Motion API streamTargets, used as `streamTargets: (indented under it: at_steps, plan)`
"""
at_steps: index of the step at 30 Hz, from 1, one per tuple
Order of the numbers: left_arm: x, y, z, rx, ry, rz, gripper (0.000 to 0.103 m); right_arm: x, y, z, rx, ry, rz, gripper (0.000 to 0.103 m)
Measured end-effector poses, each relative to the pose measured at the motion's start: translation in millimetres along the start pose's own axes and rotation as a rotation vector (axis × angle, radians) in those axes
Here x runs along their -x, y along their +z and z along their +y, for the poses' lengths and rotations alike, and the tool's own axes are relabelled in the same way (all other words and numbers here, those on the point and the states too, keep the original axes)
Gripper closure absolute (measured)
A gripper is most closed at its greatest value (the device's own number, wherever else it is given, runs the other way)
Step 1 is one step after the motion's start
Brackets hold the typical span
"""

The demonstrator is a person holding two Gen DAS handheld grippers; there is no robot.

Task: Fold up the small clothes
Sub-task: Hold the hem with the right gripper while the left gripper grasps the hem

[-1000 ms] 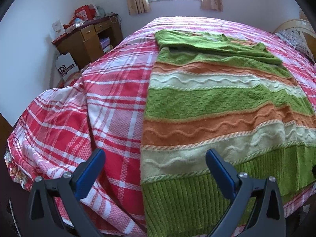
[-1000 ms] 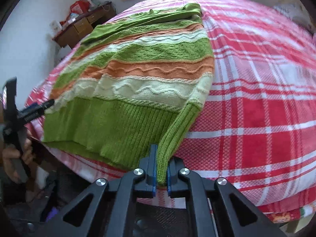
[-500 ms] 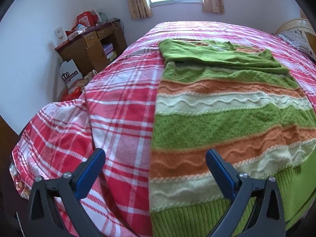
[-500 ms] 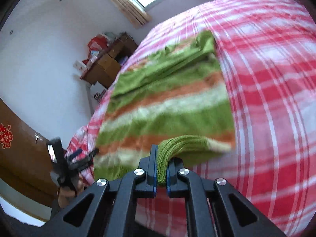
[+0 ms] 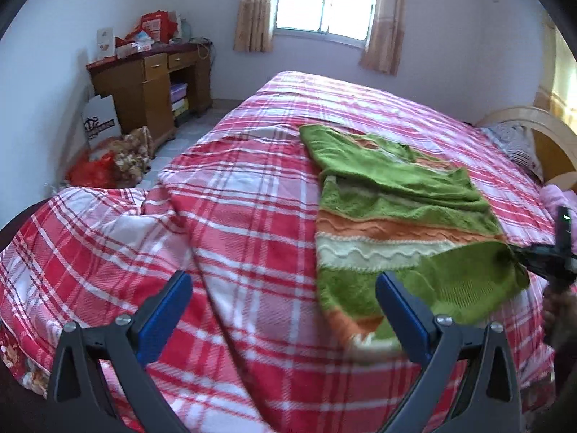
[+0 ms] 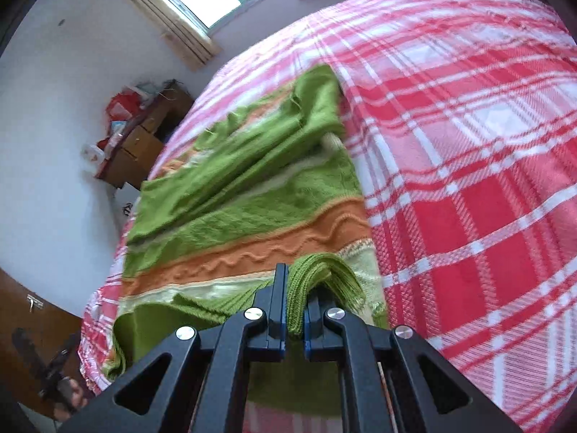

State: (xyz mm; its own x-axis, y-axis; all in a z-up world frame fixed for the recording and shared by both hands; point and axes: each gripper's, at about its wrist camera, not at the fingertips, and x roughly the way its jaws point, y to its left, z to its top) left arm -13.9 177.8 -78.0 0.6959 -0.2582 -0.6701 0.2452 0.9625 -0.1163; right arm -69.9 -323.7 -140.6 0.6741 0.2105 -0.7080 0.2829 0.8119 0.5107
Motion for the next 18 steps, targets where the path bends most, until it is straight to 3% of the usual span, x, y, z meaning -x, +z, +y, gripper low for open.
streamTargets:
  at_steps: [3,8,12,15,18]
  plan:
    - [3,-15,-8,-0.090,-0.033,0.005,0.000,-2,1,4,0.024,-0.012,-0.004,0.098]
    - [5,-31,-60,-0.320,-0.162,-0.004,0.000,-3,3,5,0.044,-0.024,0.007,0.098]
    - [-12,-40,-103,-0.530,-0.130,-0.035,0.000,-3,2,2,0.025,-0.014,0.007,0.097]
    - [-35,-42,-117,-0.596,-0.134,0.004,0.001,-4,1,3,0.026,-0.015,0.006,0.097]
    - [-58,-36,-116,-0.584,-0.145,0.059,0.023,-4,1,3,0.023,-0.010,0.009,0.097]
